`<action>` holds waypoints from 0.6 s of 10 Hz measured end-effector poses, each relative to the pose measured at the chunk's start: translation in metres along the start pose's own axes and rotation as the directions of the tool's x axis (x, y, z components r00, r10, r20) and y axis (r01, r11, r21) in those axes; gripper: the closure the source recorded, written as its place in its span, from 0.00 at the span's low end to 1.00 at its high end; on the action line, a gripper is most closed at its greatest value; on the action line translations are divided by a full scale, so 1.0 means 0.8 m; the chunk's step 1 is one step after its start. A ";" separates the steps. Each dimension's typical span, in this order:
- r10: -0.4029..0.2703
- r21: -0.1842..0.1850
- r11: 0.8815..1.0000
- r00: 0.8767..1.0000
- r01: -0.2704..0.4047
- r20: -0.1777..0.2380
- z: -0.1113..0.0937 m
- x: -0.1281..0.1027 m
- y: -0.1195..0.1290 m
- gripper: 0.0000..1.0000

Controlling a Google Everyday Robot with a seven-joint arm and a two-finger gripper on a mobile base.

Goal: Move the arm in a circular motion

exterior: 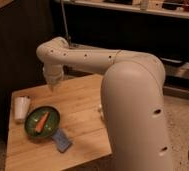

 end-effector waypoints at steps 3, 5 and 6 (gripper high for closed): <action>0.088 -0.002 0.996 0.993 -0.088 -0.085 0.013 0.102 -0.001 1.00; 0.159 0.002 0.987 0.977 -0.161 -0.142 0.019 0.165 0.011 1.00; 0.203 0.003 0.979 0.964 -0.205 -0.173 0.020 0.201 0.025 1.00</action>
